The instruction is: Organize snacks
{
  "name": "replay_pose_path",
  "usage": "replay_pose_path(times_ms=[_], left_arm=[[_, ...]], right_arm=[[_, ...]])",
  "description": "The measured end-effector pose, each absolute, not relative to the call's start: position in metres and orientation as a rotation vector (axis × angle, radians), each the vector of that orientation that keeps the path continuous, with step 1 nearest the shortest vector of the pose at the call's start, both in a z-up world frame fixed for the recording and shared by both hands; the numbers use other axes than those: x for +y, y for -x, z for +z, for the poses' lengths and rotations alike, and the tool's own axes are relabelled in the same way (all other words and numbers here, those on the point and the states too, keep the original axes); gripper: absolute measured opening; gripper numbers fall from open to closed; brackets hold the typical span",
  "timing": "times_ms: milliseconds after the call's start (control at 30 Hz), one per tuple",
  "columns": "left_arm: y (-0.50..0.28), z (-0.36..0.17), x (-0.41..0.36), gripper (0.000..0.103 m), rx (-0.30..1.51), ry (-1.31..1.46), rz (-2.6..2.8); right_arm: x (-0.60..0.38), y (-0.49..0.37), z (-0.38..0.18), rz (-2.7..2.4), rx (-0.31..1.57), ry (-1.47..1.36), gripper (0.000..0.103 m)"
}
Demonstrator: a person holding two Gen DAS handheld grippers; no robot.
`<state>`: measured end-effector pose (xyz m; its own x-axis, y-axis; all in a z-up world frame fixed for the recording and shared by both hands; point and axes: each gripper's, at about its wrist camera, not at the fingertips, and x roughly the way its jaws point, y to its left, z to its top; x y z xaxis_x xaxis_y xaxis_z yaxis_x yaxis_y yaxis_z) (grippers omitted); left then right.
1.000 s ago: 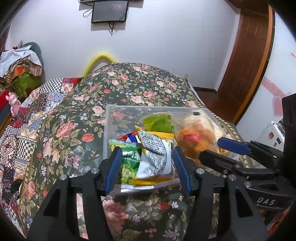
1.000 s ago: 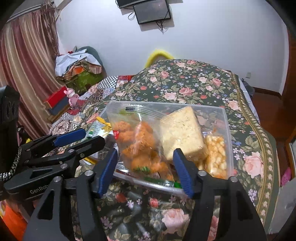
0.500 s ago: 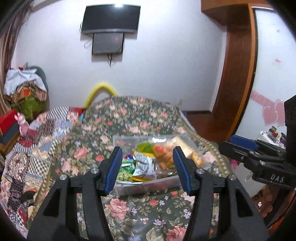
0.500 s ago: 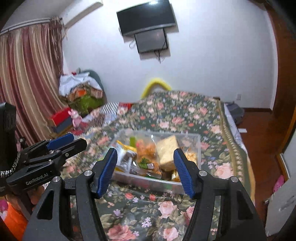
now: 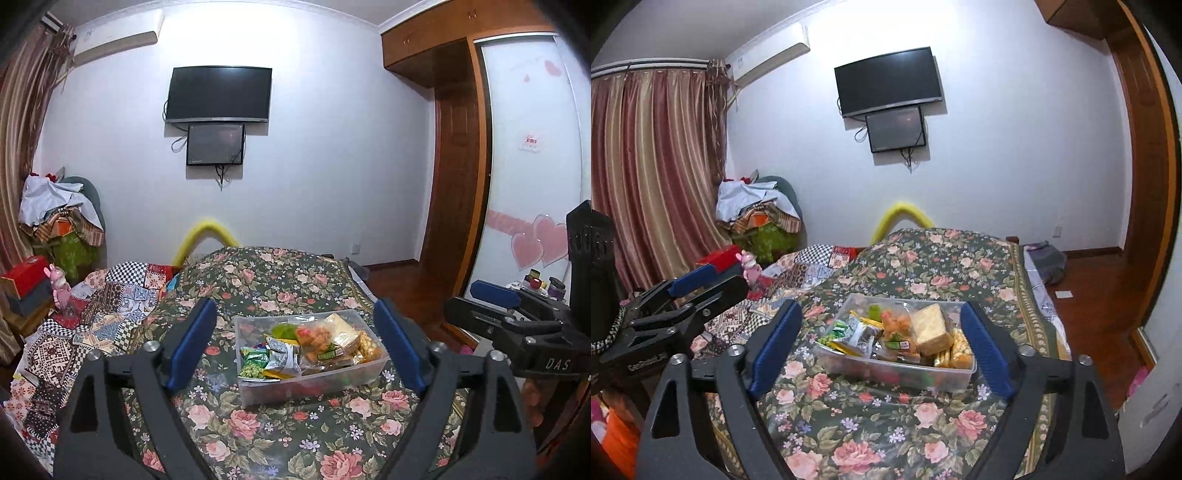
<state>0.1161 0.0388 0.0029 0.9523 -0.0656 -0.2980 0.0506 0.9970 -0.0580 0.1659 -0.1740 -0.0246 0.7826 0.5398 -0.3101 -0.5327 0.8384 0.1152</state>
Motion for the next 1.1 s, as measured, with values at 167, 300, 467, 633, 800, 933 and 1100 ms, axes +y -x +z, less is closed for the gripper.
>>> replay_pose_path(times_ms=[167, 300, 467, 633, 800, 933, 1100], left_arm=[[-0.109, 0.003, 0.04, 0.102, 0.291, 0.065, -0.047], [-0.108, 0.0, 0.039, 0.102, 0.291, 0.064, -0.038], [-0.105, -0.002, 0.039, 0.103, 0.293, 0.061, -0.034], [-0.105, -0.005, 0.037, 0.103, 0.302, 0.054, -0.035], [-0.105, -0.005, 0.036, 0.103, 0.306, 0.053, -0.036], [-0.105, -0.006, 0.035, 0.103, 0.311, 0.051, -0.039], [-0.105, -0.007, 0.035, 0.103, 0.314, 0.048, -0.039]], right_arm=[[-0.176, -0.16, -0.028, 0.554, 0.313, -0.021, 0.103], [-0.176, -0.158, -0.031, 0.532, 0.303, -0.007, 0.103], [-0.178, -0.151, -0.034, 0.527, 0.307, -0.012, 0.103], [-0.18, -0.149, -0.036, 0.519, 0.307, -0.009, 0.103], [-0.18, -0.148, -0.035, 0.513, 0.305, -0.012, 0.103], [-0.181, -0.148, -0.036, 0.51, 0.307, -0.011, 0.103], [-0.181, -0.148, -0.036, 0.509, 0.316, -0.015, 0.103]])
